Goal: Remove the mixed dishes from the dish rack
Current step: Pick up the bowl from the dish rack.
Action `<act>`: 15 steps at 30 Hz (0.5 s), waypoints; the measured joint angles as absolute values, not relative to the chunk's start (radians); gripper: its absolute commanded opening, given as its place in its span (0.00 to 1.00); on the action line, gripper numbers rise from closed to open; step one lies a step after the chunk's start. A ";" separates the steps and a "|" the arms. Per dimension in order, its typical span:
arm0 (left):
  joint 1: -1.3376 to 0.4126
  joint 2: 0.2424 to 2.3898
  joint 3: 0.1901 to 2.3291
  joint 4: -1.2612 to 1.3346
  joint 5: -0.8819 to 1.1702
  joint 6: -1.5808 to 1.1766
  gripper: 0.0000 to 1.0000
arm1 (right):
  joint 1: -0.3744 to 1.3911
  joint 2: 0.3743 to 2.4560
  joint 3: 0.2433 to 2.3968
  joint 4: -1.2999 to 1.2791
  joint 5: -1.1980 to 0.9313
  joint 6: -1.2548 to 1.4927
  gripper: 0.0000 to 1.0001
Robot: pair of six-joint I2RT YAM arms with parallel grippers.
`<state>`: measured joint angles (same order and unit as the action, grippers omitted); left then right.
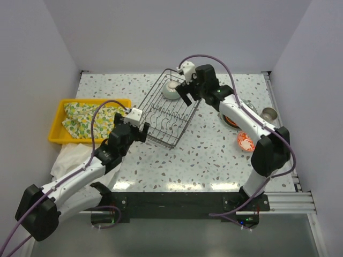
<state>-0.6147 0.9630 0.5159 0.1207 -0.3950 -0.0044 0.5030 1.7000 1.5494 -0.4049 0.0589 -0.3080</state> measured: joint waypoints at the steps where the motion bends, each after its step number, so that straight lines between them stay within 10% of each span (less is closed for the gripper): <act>1: -0.597 0.963 0.518 0.116 -0.402 -0.012 0.97 | 0.517 1.740 1.585 -0.404 0.058 -0.333 0.98; 15: -0.532 0.974 0.522 0.088 -0.463 -0.042 0.97 | 0.616 2.112 1.835 -0.327 0.037 -0.558 0.98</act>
